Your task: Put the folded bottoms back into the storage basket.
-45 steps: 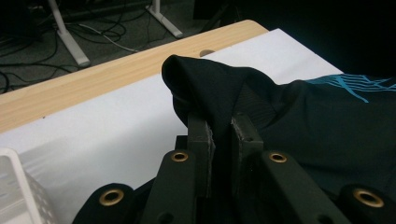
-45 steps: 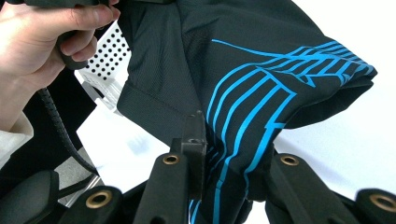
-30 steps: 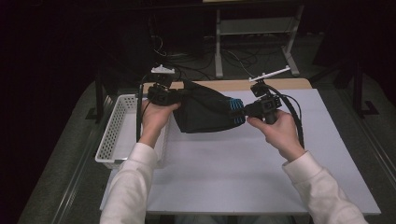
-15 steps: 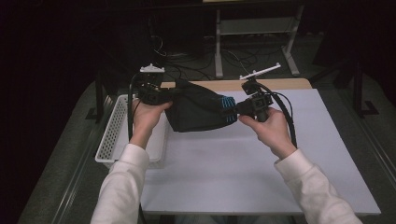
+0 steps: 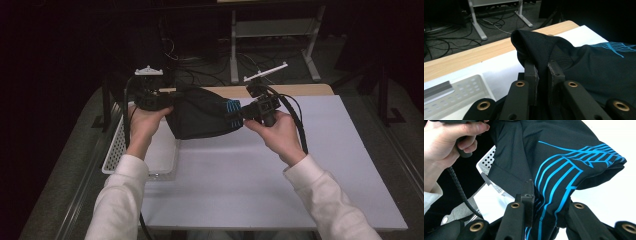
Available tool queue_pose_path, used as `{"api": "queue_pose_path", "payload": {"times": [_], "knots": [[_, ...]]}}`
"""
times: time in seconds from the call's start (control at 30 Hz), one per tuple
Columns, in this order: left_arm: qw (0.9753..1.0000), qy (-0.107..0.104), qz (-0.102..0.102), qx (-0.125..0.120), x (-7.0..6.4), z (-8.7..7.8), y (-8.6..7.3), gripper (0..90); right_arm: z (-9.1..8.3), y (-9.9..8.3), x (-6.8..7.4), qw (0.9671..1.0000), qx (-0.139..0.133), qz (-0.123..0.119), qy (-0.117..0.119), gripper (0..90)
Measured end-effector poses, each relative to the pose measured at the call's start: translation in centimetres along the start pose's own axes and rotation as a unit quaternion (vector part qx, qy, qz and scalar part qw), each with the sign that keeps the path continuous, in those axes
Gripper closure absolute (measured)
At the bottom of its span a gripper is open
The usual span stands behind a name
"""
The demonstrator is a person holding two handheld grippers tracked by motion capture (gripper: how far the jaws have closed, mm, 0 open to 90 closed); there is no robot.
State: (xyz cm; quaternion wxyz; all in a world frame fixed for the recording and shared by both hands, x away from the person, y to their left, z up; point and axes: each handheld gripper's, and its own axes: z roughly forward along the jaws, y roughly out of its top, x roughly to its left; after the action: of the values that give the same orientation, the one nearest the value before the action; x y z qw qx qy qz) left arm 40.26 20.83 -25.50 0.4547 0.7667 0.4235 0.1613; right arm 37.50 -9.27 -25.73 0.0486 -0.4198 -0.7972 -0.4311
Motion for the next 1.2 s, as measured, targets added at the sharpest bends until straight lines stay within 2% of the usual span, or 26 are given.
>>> {"api": "queue_pose_path", "payload": {"times": [0.5, 1.2], "knots": [[0.9999, 0.009, -0.007, -0.007, 2.1, -1.7, 0.1, 80.1, 1.5, 1.9, 1.2, 0.9999, 0.002, -0.008, 0.007, 73.9], [0.999, 0.031, -0.032, -0.01, 6.3, -3.6, -0.7, 80.1, 5.4, 4.6, 3.2, 0.9996, 0.01, -0.018, 0.019, 73.9]]}}
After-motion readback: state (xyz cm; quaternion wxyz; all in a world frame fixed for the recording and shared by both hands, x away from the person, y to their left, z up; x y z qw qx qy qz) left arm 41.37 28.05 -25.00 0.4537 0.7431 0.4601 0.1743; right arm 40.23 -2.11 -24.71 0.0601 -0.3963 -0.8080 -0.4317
